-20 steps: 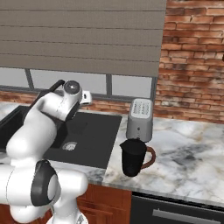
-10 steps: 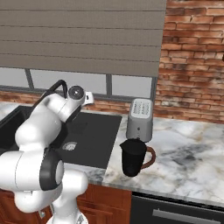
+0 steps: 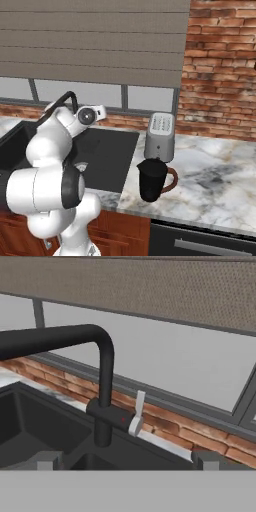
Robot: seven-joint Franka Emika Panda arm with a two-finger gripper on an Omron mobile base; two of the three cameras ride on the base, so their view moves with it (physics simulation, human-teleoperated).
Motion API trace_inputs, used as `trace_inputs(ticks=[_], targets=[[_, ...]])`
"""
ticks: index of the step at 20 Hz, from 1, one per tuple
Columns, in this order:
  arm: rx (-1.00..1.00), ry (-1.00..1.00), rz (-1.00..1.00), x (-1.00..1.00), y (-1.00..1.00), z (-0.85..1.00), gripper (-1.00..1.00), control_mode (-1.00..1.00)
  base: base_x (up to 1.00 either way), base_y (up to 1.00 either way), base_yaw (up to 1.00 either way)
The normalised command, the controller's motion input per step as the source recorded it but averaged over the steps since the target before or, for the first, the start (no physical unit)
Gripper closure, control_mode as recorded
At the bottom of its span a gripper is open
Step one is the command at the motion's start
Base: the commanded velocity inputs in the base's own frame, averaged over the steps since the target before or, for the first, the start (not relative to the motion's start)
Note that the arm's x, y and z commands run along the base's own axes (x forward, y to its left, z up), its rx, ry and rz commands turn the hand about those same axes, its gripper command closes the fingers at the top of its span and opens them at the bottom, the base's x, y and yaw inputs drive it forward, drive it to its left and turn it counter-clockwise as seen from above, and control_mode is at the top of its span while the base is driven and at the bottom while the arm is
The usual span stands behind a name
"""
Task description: Turn on the sink faucet and place the jug under the water for a few seconds to fill it up.
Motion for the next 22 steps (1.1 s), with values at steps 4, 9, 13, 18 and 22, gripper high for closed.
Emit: trace_inputs(ticks=[4, 9, 13, 18, 22], targets=[[0.00, 0.01, 0.09, 0.19, 0.16, -0.04, -1.00, -1.00, 0.00, 0.00, 0.00], [0.00, 0.14, 0.07, 0.33, 0.03, 0.00, -1.00, -1.00, 0.00, 0.00, 0.00], [0.00, 0.09, 0.07, 0.37, 0.00, 0.00, -1.00, -1.00, 0.00, 0.00, 0.00], [0.01, 0.00, 0.05, 0.45, 0.00, 0.00, -1.00, -1.00, 0.00, 0.00, 0.00], [0.06, 0.00, 0.08, 0.49, 0.02, 0.00, -1.00, -1.00, 0.00, 0.00, 0.00]])
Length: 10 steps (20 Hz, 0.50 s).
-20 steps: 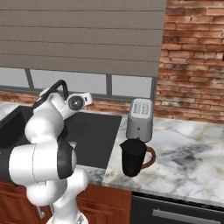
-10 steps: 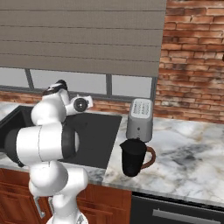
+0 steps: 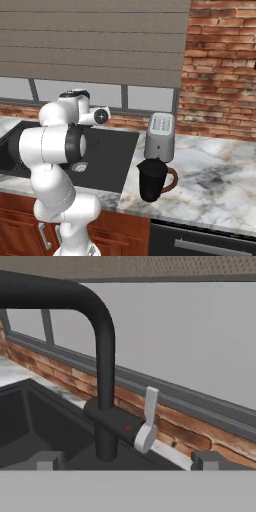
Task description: Turn on the sink faucet and place the jug under the water for a few seconds to fill it up.
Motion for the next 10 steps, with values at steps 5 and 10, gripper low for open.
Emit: trace_inputs(ticks=[5, 10], targets=[[0.07, -0.03, 0.13, 0.36, 0.20, -0.07, -1.00, -1.00, 0.00, 0.00, 0.00], [0.05, -0.09, 0.15, 0.14, 0.31, -0.14, -1.00, -1.00, 0.00, 0.00, 0.00]])
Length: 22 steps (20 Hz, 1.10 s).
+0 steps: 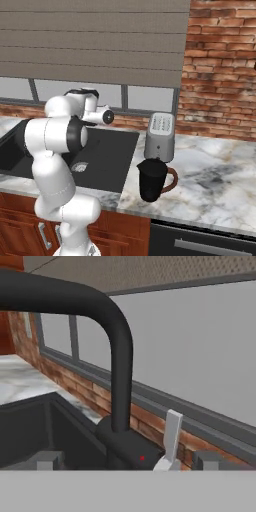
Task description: Turn on the sink faucet and place the jug under the water for a few seconds to fill it up.
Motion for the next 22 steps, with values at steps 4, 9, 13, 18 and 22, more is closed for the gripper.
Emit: trace_inputs(ticks=[4, 9, 13, 18, 22], targets=[[0.03, -0.13, 0.14, 0.12, 0.24, -0.13, -1.00, -1.00, 0.00, 0.00, 0.00], [0.03, -0.08, 0.10, 0.29, 0.06, -0.04, -1.00, -1.00, 0.00, 0.00, 0.00], [0.02, 0.00, 0.03, 0.42, 0.00, 0.00, -1.00, -1.00, 0.00, 0.00, 0.00], [0.00, 0.00, 0.00, 0.43, 0.01, -0.01, -1.00, -1.00, 0.00, 0.00, 0.00], [0.00, 0.00, 0.00, 0.41, 0.10, -0.07, -1.00, -1.00, 0.00, 0.00, 0.00]])
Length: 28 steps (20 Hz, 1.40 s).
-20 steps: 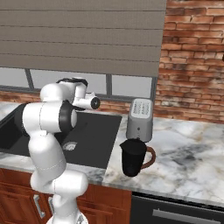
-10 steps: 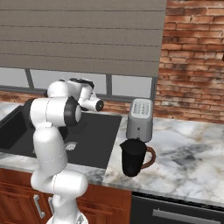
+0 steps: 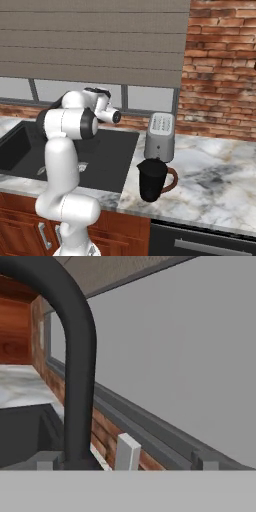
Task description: Turn on the sink faucet and place the jug under the water for a few seconds to fill it up.
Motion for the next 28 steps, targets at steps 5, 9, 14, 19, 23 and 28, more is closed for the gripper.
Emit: trace_inputs(ticks=[5, 9, 14, 19, 23, 28], targets=[[0.00, 0.00, 0.00, 0.33, 0.13, -0.18, -1.00, -1.00, 0.00, 0.00, 0.00], [0.00, 0.00, 0.00, 0.34, 0.16, -0.22, -1.00, -1.00, 0.00, 0.00, 0.00], [0.00, 0.00, 0.00, 0.11, 0.18, -0.12, -1.00, -1.00, 0.00, 0.00, 0.00], [0.00, 0.00, 0.00, 0.00, 0.25, -0.02, -1.00, -1.00, 0.00, 0.00, 0.00], [0.00, 0.00, 0.00, 0.00, 0.28, -0.12, 1.00, -1.00, 0.00, 0.00, 0.00], [0.00, 0.00, -0.01, 0.10, 0.07, -0.03, 1.00, -1.00, 0.00, 0.00, 0.00]])
